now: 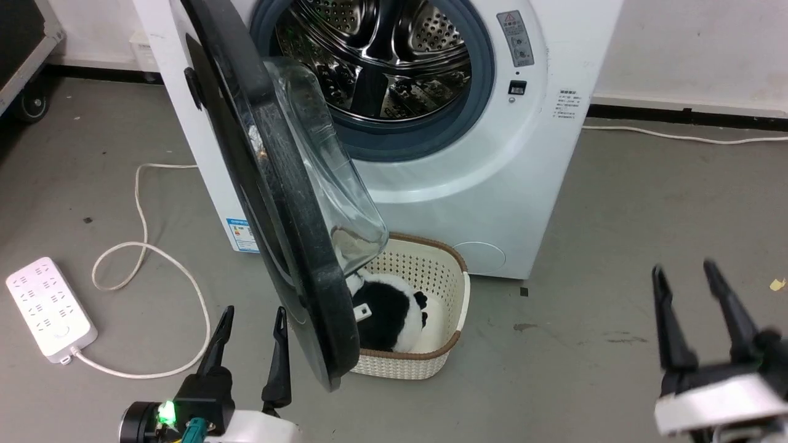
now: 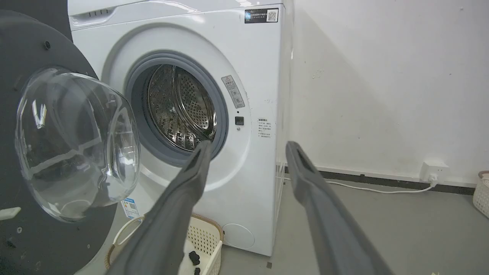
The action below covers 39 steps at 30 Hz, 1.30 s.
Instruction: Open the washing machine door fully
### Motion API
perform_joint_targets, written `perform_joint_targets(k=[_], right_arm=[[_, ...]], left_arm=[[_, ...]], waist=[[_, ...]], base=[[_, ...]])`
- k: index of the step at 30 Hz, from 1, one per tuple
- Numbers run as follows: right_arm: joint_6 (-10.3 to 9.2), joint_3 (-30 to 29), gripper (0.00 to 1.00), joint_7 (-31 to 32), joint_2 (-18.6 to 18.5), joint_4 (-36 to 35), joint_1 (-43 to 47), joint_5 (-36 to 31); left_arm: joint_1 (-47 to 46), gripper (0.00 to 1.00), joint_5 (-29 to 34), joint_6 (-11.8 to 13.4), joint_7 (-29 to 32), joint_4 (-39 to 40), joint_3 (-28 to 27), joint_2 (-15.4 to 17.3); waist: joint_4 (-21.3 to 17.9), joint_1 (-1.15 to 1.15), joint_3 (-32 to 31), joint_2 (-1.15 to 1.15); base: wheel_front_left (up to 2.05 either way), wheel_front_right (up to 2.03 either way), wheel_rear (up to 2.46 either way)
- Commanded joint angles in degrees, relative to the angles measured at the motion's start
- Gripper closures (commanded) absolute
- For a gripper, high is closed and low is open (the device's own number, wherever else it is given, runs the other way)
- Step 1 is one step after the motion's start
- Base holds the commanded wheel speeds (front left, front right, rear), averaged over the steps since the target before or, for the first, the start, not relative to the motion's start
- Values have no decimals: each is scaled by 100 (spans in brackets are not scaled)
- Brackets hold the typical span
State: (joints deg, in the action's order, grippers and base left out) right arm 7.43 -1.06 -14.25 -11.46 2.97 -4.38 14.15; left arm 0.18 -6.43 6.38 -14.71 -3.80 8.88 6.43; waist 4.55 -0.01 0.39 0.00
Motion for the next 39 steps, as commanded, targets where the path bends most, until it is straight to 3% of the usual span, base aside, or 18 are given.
perform_joint_targets(k=[1, 6, 10, 24, 25, 26, 30, 34, 39], right_arm=[[6, -184, 0, -38, 299, -258, 383, -415], [6, -366, 0, -53, 684, -487, 968, -1111], [6, -341, 0, -57, 772, -513, 1129, -1234], [6, -349, 0, -6, 856, -217, 1157, -1108], [6, -346, 0, -6, 856, -208, 1145, -1090], [6, -344, 0, -7, 857, -201, 1133, -1073], [6, -349, 0, -10, 857, -194, 1090, -1006], [6, -346, 0, -12, 858, -214, 1065, -954], [6, -361, 0, 9, 858, -235, 1056, -919]], left_arm=[[100, 0, -41, -26, -29, 0, 4, 36], [145, 0, -71, -121, -29, -151, 75, 59], [143, 0, -89, -127, -29, -236, 97, 51], [52, 0, 13, -41, -29, -227, 122, 76], [48, 60, 13, -42, -29, -231, 122, 78], [41, 100, 17, -47, -29, -225, 125, 84], [-12, 100, 50, -10, -29, -28, 72, 88], [-91, 100, 24, 192, -29, 764, -291, 5], [-296, 100, -114, 262, -29, 1789, -797, -70]], waist=[[-24, 1, 9, 0], [-58, 1, 14, 0], [-65, 1, 16, 0], [-66, 1, 80, 0], [-70, 1, 87, 0], [-75, 1, 95, 0], [-75, 1, 105, 0], [-67, 1, 91, 0], [-45, 1, 30, 0]], base=[[0, 0, 0], [0, 0, 0], [0, 0, 0], [0, 0, 0], [0, 0, 0], [0, 0, 0], [0, 0, 0], [0, 0, 0], [0, 0, 0]])
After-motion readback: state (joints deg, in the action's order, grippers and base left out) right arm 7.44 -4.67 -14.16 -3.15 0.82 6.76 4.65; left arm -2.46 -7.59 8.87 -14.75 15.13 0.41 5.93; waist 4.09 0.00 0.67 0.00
